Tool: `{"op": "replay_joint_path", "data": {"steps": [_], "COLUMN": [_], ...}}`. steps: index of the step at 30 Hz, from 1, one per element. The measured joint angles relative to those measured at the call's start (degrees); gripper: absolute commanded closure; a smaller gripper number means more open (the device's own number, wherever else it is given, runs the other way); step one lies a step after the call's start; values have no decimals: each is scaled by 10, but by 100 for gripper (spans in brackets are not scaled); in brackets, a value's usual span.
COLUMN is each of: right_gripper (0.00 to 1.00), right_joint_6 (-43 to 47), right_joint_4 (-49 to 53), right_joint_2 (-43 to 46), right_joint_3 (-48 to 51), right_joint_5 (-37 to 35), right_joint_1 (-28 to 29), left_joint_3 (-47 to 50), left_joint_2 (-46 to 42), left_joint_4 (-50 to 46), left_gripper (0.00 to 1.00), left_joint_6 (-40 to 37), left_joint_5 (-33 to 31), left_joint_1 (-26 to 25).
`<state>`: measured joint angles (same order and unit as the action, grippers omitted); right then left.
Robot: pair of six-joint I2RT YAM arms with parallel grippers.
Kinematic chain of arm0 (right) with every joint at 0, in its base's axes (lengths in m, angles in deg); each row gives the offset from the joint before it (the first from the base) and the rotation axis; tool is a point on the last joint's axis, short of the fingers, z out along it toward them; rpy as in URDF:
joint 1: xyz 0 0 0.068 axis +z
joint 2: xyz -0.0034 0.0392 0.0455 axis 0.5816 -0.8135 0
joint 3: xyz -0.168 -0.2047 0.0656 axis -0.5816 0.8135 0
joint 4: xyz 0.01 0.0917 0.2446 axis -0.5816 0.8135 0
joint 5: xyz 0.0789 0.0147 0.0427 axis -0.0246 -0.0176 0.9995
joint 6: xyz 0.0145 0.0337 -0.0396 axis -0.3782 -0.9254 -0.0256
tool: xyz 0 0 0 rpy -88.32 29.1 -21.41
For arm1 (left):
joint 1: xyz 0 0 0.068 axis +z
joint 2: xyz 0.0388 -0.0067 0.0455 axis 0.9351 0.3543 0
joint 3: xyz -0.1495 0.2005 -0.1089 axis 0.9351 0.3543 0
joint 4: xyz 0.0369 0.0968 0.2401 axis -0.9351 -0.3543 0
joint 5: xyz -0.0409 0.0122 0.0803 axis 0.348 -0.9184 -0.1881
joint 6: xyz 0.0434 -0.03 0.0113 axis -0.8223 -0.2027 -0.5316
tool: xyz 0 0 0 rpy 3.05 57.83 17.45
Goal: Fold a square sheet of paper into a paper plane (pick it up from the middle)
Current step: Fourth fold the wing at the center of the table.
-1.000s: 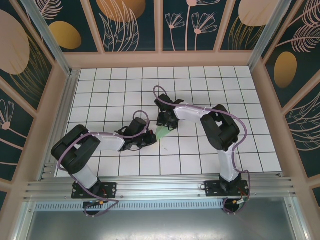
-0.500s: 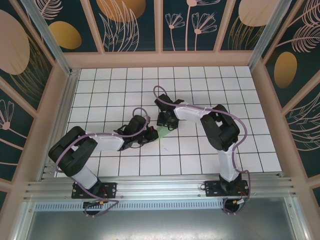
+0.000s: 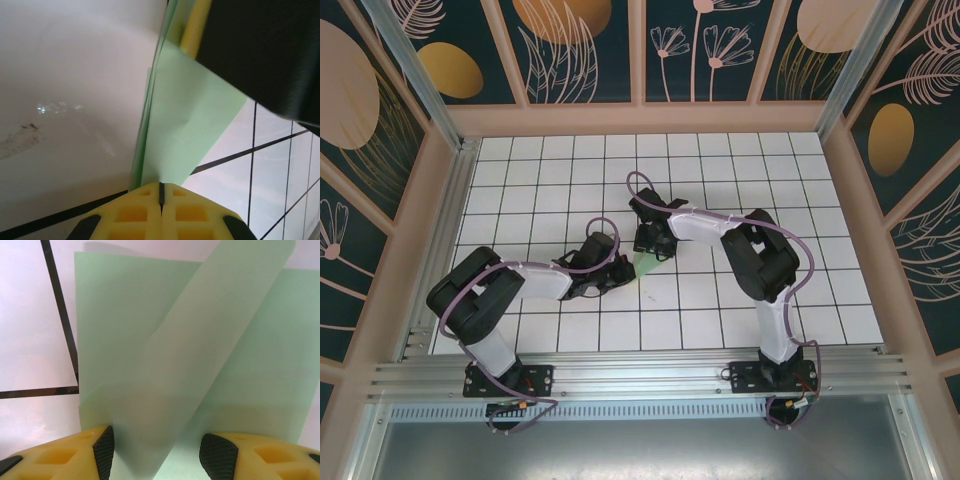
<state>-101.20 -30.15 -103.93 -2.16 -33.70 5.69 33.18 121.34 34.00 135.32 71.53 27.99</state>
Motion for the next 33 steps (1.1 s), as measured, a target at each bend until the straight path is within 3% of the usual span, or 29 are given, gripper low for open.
{"op": "replay_joint_path", "data": {"steps": [20, 33], "right_gripper": [42, 42], "right_joint_6": [0, 0], "right_joint_4": [2, 3], "right_joint_2": [-2, -2], "right_joint_3": [-3, -3], "right_joint_5": [0, 0], "right_joint_1": [0, 0], "left_joint_3": [-7, -7], "left_joint_2": [-3, -20], "left_joint_4": [-28, -19], "left_gripper": [98, 97], "left_joint_6": [-18, -17], "left_joint_5": [-14, 17], "left_joint_1": [0, 0]}}
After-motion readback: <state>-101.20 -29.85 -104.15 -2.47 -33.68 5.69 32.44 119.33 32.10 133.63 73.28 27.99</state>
